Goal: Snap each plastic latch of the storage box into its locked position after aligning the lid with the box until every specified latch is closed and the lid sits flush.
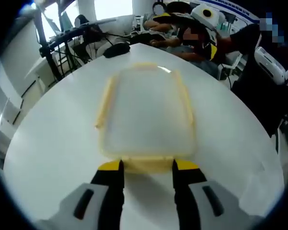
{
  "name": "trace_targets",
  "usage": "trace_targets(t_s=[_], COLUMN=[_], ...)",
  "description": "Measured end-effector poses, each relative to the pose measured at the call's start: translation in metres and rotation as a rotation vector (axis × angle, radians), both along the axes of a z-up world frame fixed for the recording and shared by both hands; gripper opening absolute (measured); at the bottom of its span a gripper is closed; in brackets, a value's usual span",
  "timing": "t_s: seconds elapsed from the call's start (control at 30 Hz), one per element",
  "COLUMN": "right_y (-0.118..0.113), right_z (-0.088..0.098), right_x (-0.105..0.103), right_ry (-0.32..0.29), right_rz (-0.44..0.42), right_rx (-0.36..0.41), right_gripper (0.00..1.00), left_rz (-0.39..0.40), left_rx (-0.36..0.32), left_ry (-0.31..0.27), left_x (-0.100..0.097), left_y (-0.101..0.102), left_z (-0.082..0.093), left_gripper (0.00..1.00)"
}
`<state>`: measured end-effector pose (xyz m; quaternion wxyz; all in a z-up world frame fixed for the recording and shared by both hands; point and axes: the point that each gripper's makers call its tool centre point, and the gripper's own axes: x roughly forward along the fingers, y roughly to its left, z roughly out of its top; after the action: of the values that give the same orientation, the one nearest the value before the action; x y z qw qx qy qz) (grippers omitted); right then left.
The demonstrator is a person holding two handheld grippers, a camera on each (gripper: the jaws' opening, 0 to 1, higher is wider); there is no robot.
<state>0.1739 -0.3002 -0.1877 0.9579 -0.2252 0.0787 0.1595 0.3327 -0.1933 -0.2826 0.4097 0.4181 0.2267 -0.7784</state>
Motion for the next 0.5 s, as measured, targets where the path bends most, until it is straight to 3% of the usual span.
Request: trace_targets(t_s=[0.07,0.13,0.27,0.33,0.5], right_y=[-0.004,-0.004,-0.023,-0.034,-0.045], right_z=[-0.001,0.003,-0.005,-0.016,-0.028], right_x=[0.001,0.001,0.007,0.009,0.015], right_ry=[0.006,-0.026,-0.018,0.032,0.071], right_rz=[0.025,0.068,0.08,0.078,0.106], right_rx=[-0.019,-0.04,-0.096,-0.124,-0.163], right_gripper=[0.87,0.83,0.78,0.78,0.78], left_rz=[-0.002,-0.008,-0.029,-0.037,-0.051], left_rx=[0.0,0.0,-0.003,0.0,-0.008], left_ry=[0.001,-0.002,-0.007,-0.009,-0.007], left_x=[0.0,-0.002,-0.003,-0.003,-0.004], left_y=[0.0,0.0,-0.001,-0.001,-0.001], left_z=[0.0,0.0,-0.001,-0.001,-0.001], left_gripper=[0.39,0.39,0.39,0.39,0.39])
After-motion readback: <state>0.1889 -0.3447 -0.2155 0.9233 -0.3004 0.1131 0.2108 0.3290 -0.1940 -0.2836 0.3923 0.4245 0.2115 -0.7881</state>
